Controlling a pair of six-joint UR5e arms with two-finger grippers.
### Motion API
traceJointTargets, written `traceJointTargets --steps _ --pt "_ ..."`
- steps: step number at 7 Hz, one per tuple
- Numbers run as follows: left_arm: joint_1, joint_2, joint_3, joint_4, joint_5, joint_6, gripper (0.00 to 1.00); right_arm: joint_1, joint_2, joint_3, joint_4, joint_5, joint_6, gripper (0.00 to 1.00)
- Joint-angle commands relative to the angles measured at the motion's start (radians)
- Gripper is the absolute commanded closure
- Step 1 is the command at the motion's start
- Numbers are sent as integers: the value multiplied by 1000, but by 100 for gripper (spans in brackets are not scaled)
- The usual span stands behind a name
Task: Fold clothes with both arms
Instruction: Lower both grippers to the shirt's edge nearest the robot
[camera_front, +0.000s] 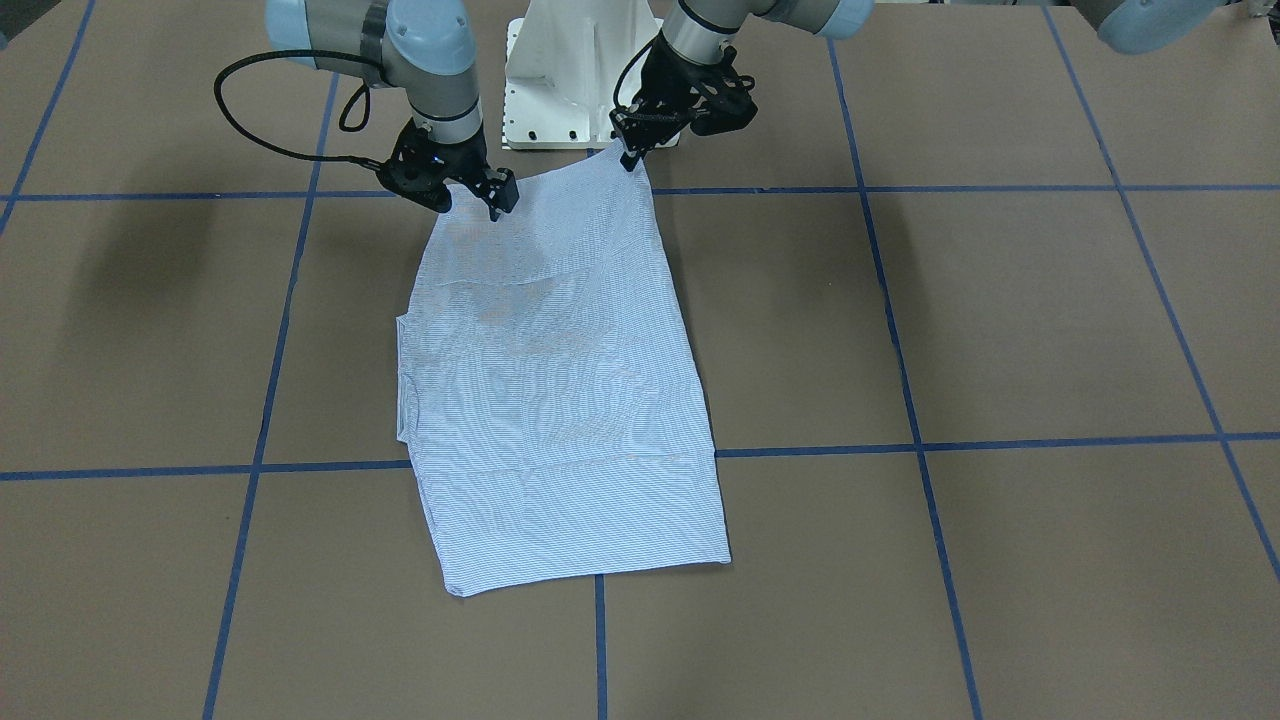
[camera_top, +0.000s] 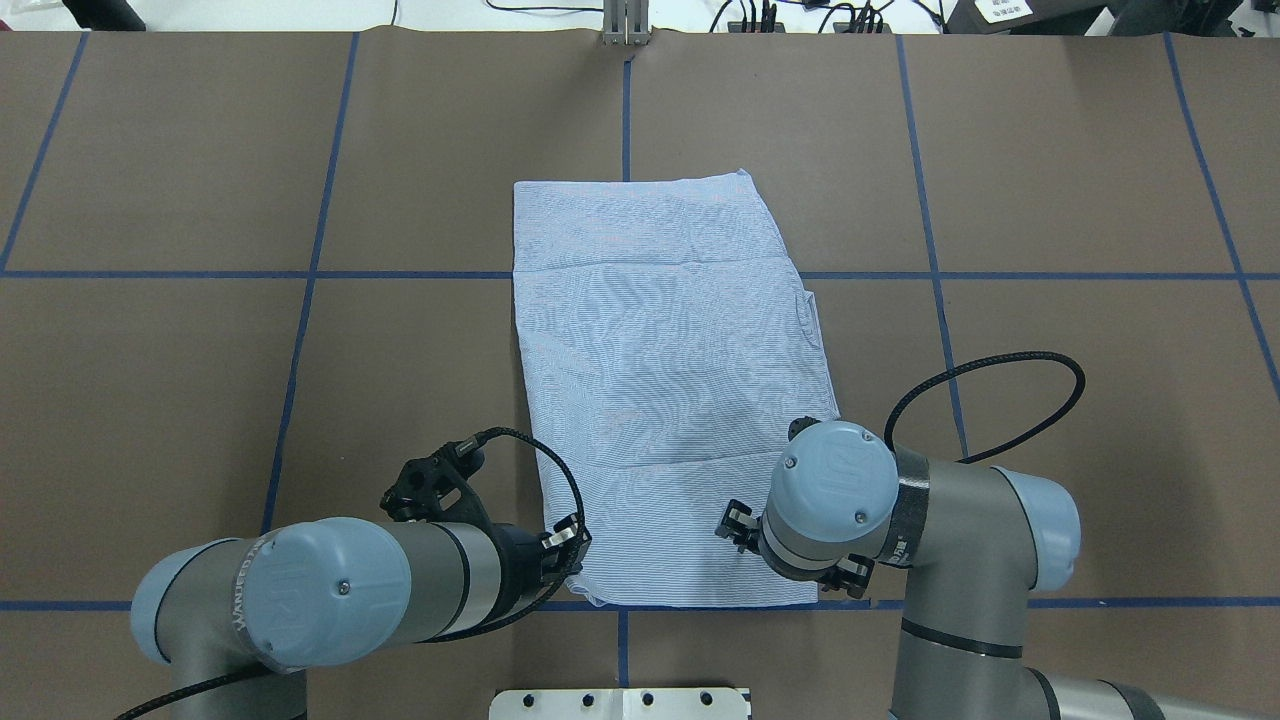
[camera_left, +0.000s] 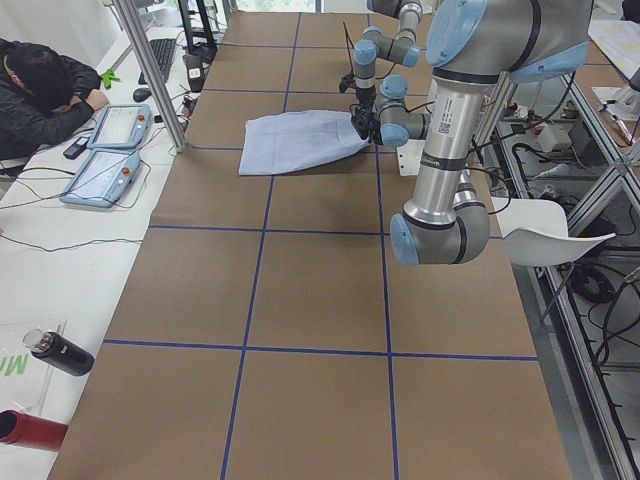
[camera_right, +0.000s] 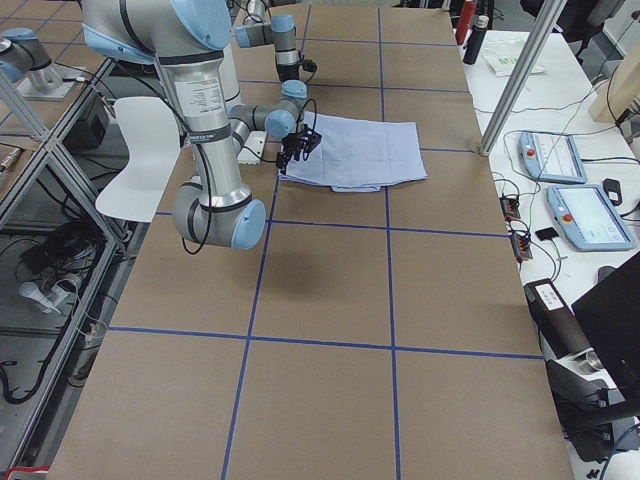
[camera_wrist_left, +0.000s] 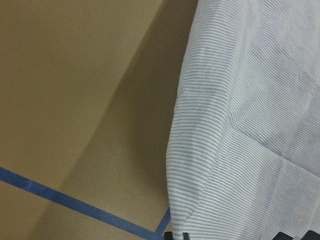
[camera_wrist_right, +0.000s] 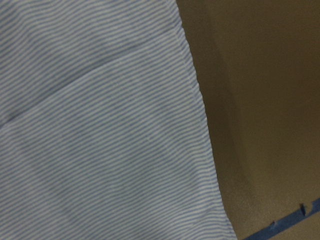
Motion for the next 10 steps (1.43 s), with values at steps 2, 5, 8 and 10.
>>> traceJointTargets --steps 2,5,8,10 --pt "-1 -4 0 2 0 0 100 -29 0 -9 0 0 3 0" --pt "-3 -10 0 12 0 0 100 -37 5 -35 0 0 0 0" --pt "-3 -13 -2 14 0 0 100 -35 5 -40 0 0 0 0" --pt "-3 -18 -14 40 0 0 100 -37 8 -38 0 1 27 37"
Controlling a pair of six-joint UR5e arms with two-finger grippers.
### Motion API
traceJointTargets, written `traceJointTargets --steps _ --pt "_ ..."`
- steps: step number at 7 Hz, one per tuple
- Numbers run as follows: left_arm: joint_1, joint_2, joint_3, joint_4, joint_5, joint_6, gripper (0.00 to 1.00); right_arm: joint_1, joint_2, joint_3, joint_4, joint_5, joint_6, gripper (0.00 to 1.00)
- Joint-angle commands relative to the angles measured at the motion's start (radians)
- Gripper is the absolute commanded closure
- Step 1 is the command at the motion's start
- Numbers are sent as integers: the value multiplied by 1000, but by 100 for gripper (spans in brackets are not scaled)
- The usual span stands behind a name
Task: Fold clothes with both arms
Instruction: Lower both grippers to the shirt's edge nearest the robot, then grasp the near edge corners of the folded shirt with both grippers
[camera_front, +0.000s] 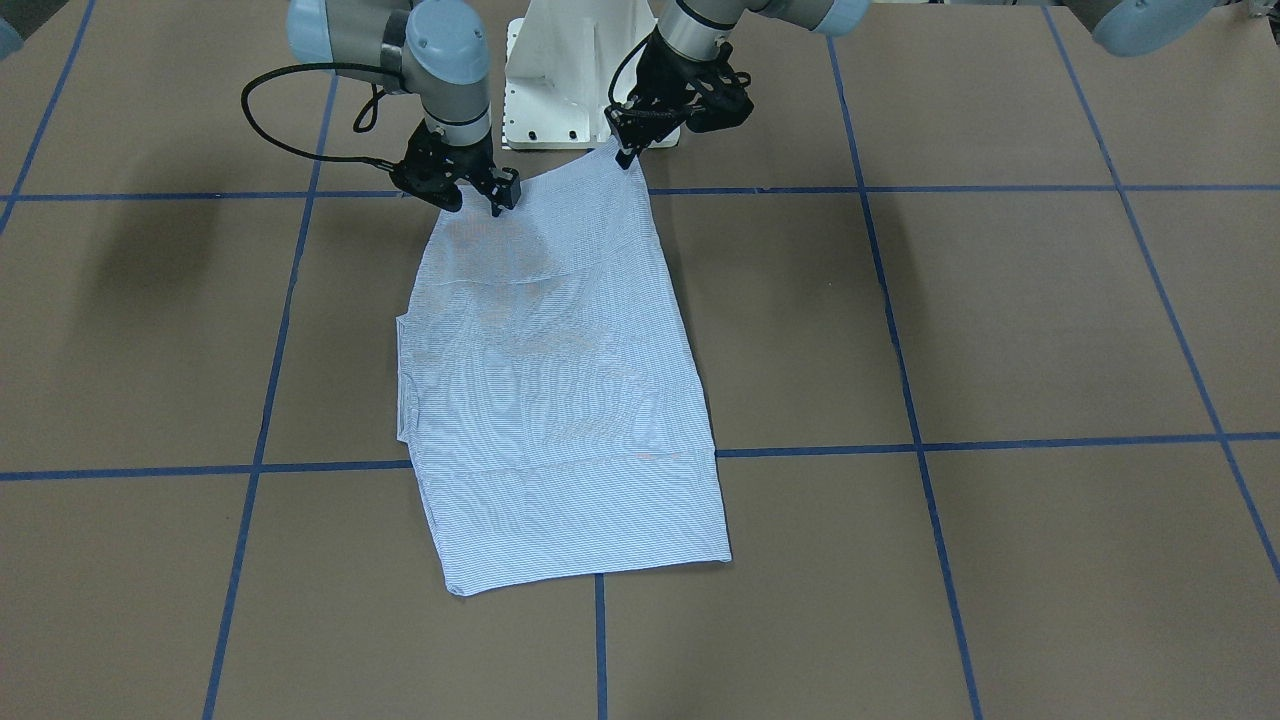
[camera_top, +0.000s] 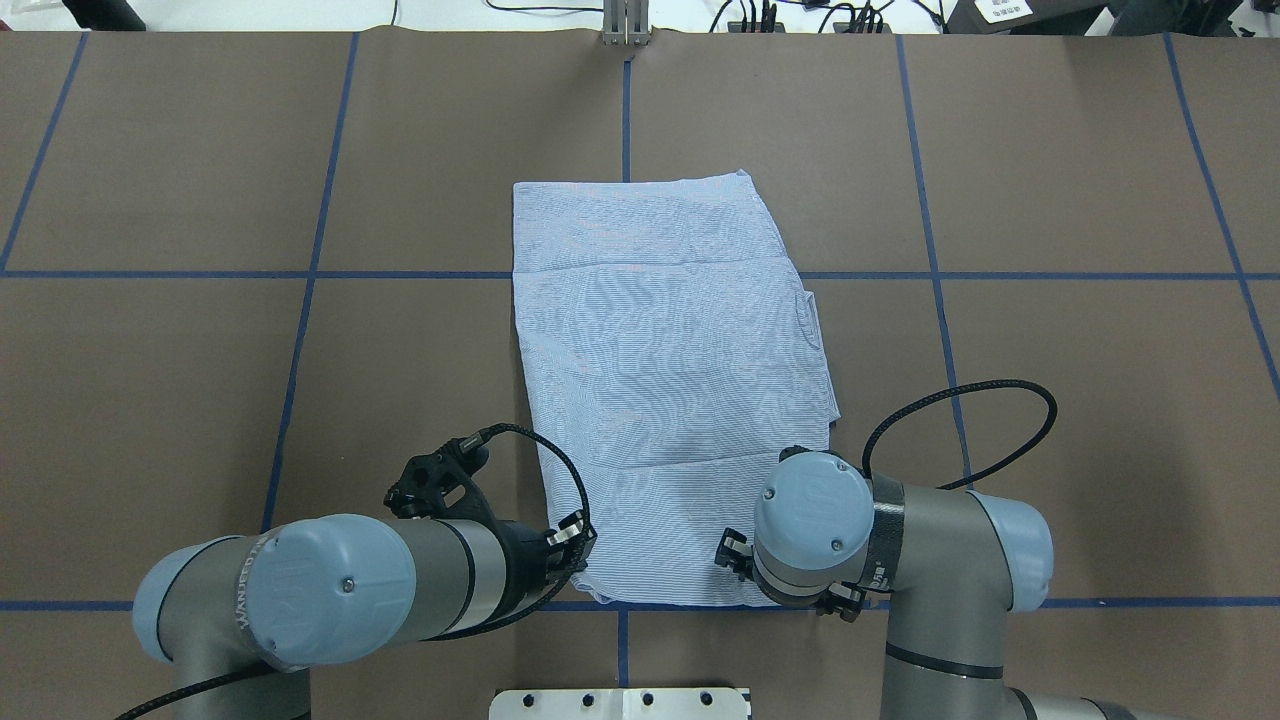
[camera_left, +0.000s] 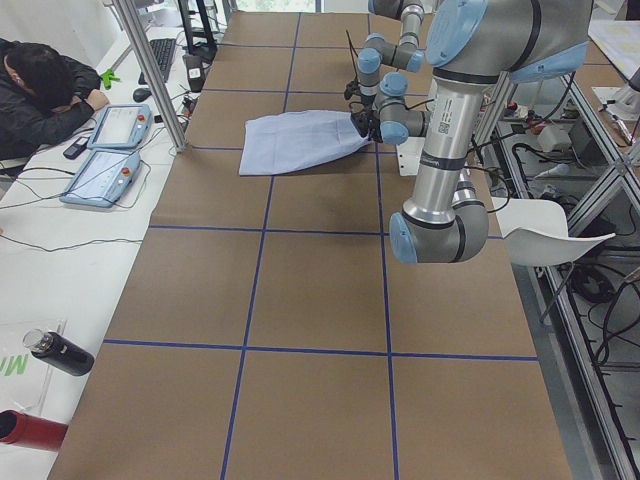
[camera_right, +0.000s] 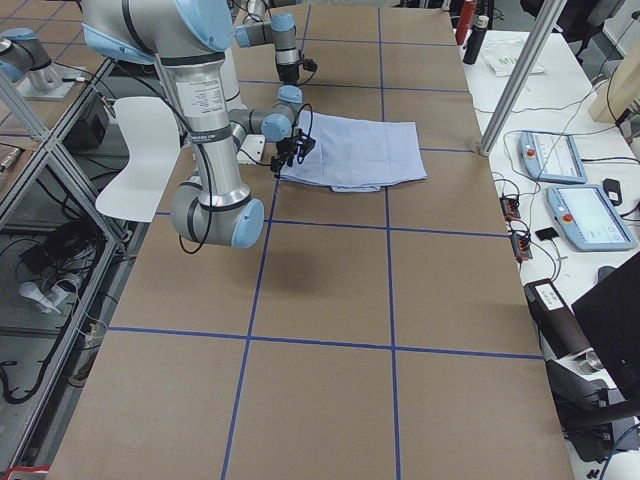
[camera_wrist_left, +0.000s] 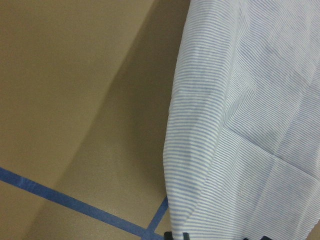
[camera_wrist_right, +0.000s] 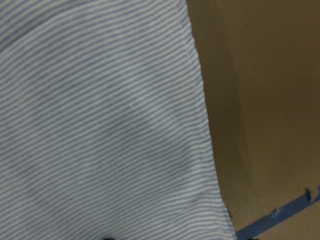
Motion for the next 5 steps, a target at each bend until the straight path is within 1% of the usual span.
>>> traceJointTargets --steps 1,2,3,4,5 --pt "0 -7 -25 36 0 0 100 0 4 1 0 1 15 58" --pt "0 -9 -29 43 0 0 100 1 5 3 2 1 18 79" --pt "0 -7 -29 43 0 0 100 1 6 3 2 0 18 95" --pt "0 -9 -29 43 0 0 100 10 9 3 0 0 23 100" --pt "0 -9 -29 43 0 0 100 24 15 3 0 1 23 100"
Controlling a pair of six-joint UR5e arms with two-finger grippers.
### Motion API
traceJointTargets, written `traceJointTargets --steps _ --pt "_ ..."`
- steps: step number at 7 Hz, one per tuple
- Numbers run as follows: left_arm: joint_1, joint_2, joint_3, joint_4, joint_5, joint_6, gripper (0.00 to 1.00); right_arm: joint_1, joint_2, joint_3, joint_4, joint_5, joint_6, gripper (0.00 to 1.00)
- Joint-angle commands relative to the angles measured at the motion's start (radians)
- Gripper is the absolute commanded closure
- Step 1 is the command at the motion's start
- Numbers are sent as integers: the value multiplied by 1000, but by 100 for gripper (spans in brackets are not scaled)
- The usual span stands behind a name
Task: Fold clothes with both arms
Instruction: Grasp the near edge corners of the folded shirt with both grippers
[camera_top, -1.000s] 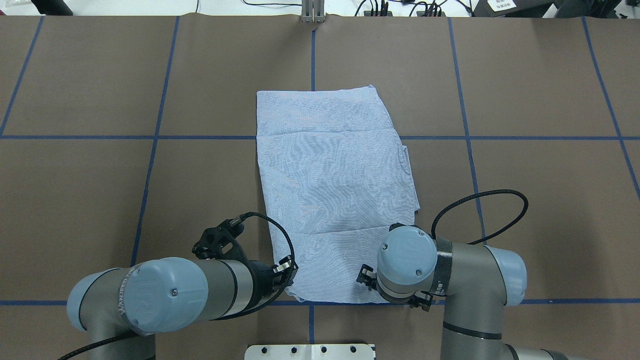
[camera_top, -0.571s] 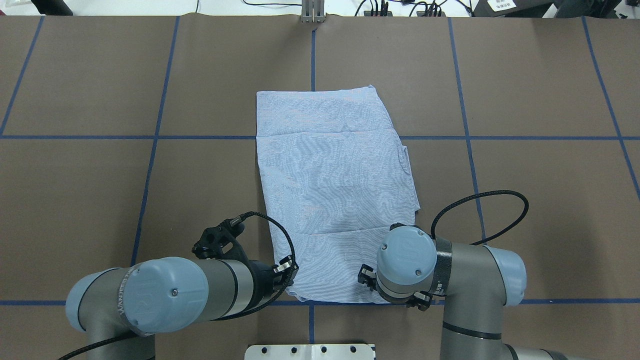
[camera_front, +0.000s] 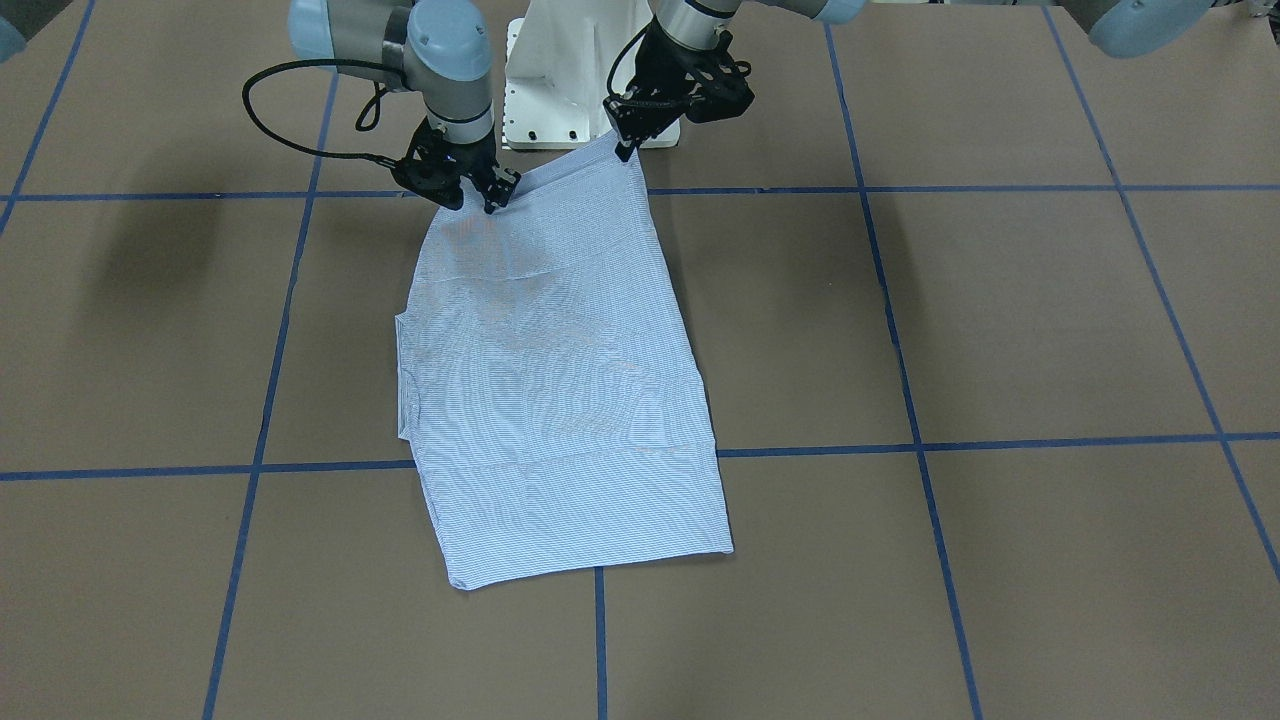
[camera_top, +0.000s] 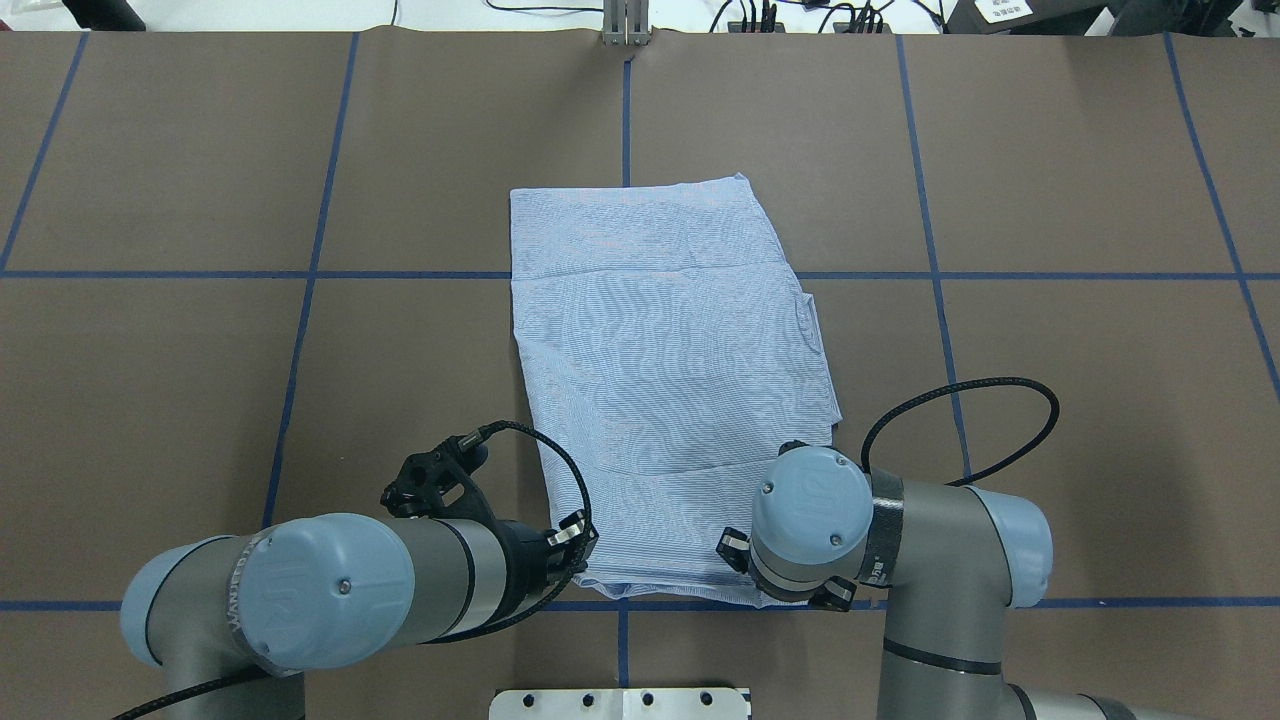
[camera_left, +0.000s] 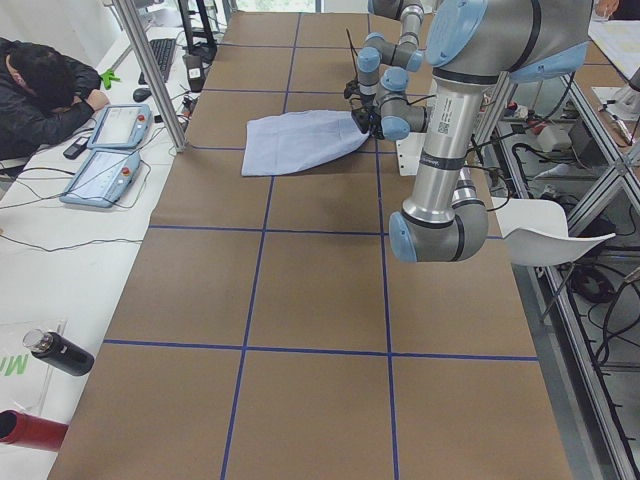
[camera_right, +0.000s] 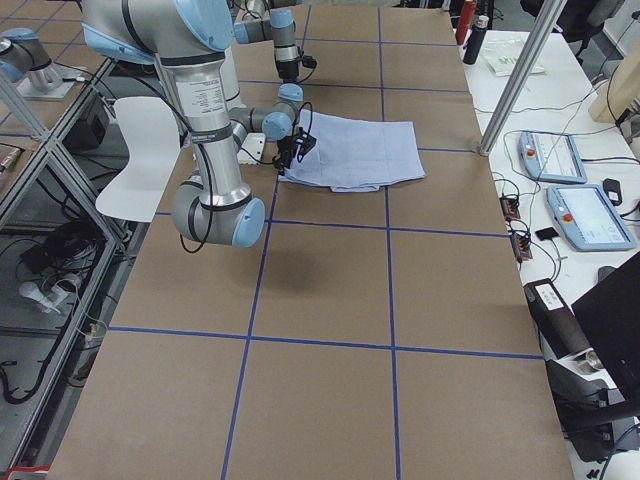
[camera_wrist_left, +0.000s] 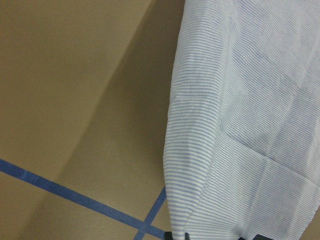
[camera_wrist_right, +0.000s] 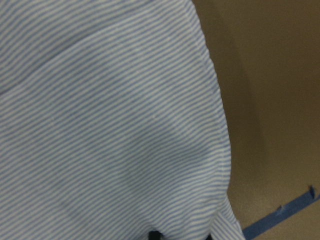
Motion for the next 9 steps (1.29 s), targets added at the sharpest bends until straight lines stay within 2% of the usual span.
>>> traceJointTargets --steps 1,4,5,8,9 --pt "0 -1 -1 0 0 0 100 31 7 -1 -1 4 5 100" --pt "0 -1 -10 2 0 0 100 57 25 14 1 13 127 100" --pt "-2 3 -29 7 -2 0 100 61 18 54 1 41 118 100" --pt "2 0 -117 144 -104 2 100 68 -17 186 -1 156 100 100" --pt "5 6 -149 178 -106 2 100 68 -39 236 -7 206 100 100"
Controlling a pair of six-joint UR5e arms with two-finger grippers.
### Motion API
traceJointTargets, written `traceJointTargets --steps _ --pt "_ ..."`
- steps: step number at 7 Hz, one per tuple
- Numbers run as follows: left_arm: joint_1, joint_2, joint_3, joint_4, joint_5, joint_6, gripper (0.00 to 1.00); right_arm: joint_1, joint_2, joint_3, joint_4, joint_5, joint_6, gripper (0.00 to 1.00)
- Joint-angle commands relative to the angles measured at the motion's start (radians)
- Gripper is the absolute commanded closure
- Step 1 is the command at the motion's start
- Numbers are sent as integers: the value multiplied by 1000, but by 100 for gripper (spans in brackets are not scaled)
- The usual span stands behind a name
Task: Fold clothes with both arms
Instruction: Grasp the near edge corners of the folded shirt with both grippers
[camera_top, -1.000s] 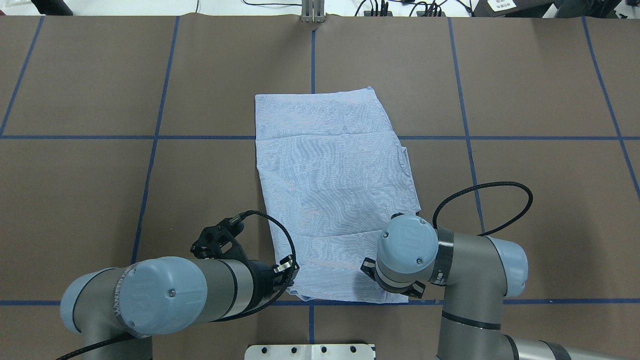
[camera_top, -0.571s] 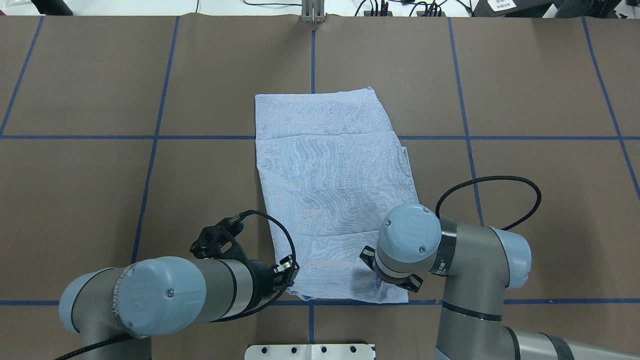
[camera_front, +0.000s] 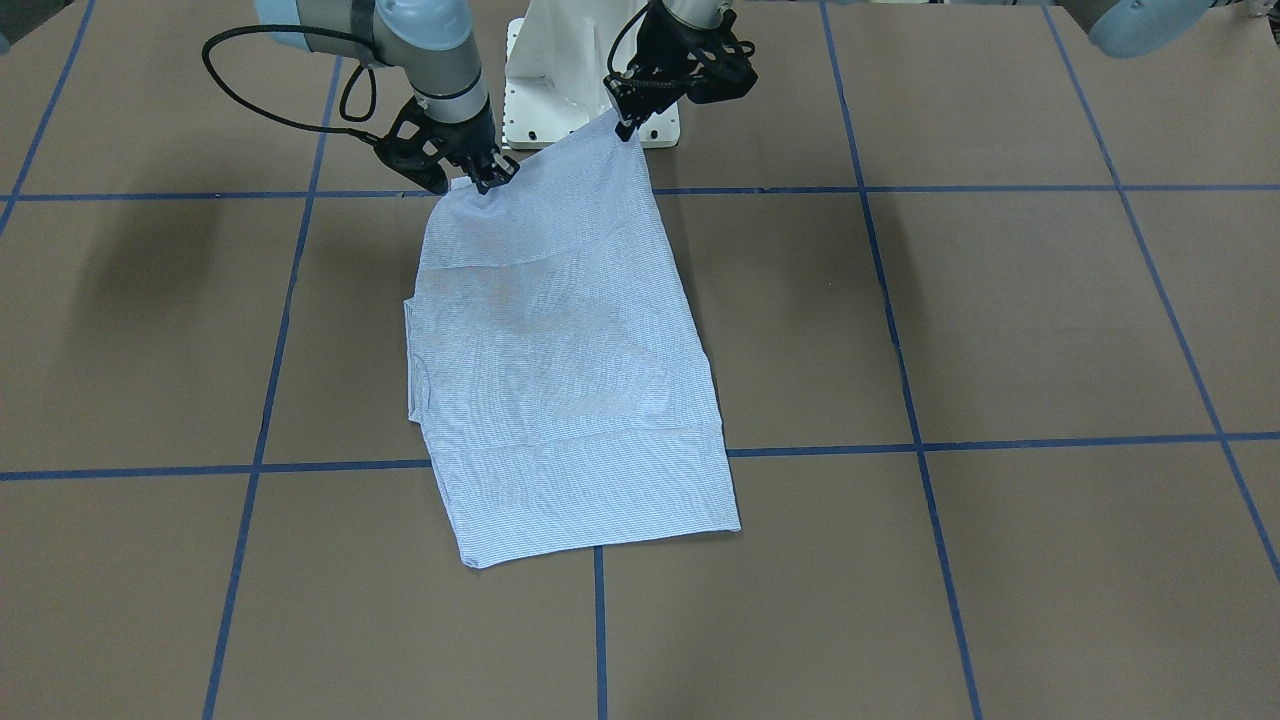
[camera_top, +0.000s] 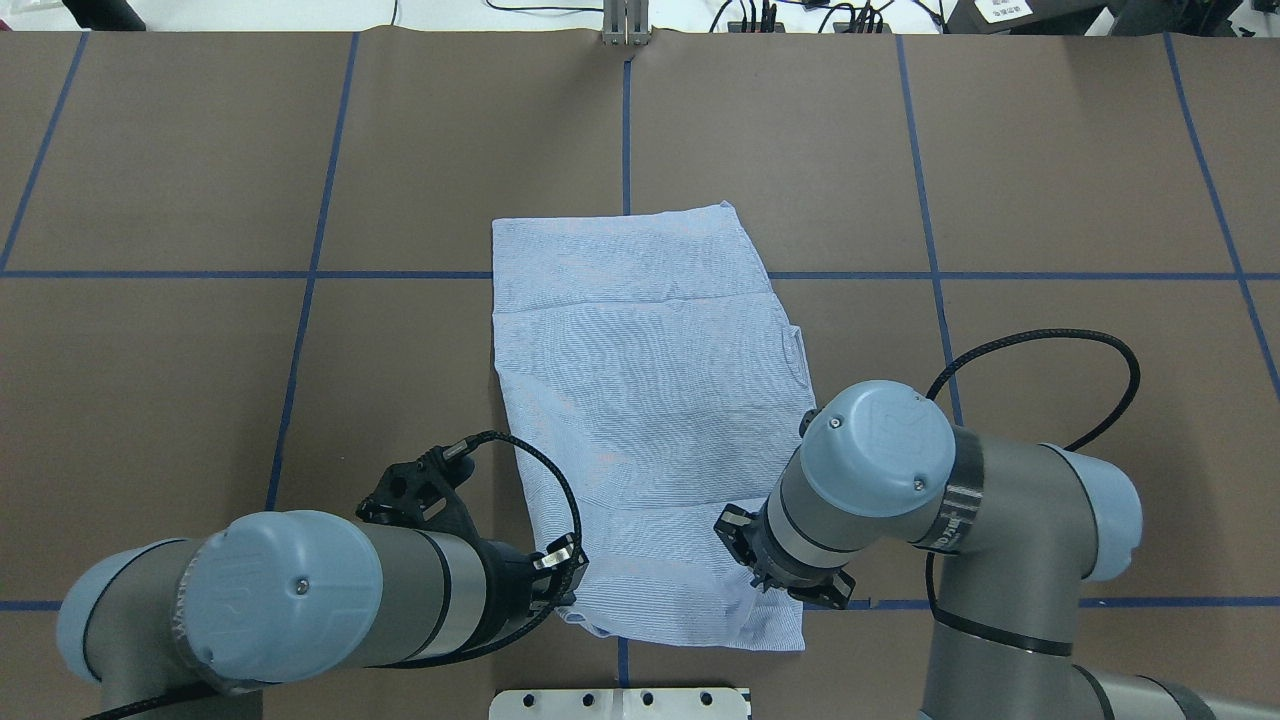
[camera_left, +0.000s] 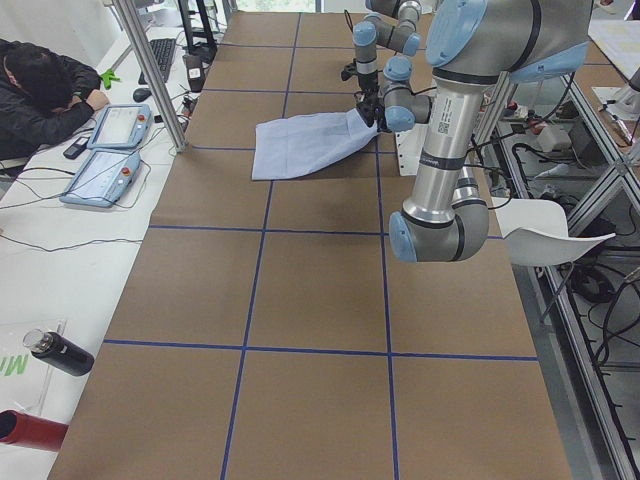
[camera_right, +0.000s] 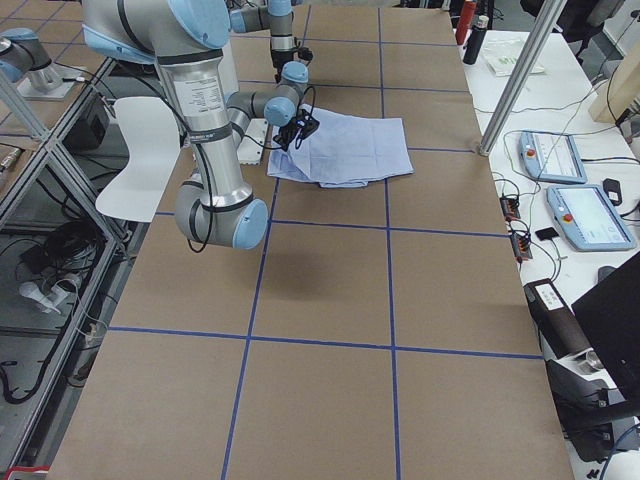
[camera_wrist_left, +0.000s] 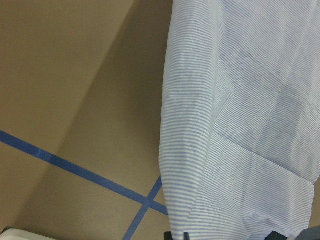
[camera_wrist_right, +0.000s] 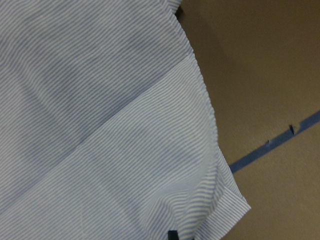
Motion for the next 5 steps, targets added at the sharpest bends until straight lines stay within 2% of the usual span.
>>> traceJointTargets --steps 1,4,5 --pt "5 4 -64 101 -23 0 100 -7 -27 90 -8 114 1 100" --pt "43 6 -186 322 -197 0 100 -40 -90 181 -10 197 5 100" --pt "77 6 -220 386 -205 0 100 -47 -108 210 -10 263 11 100"
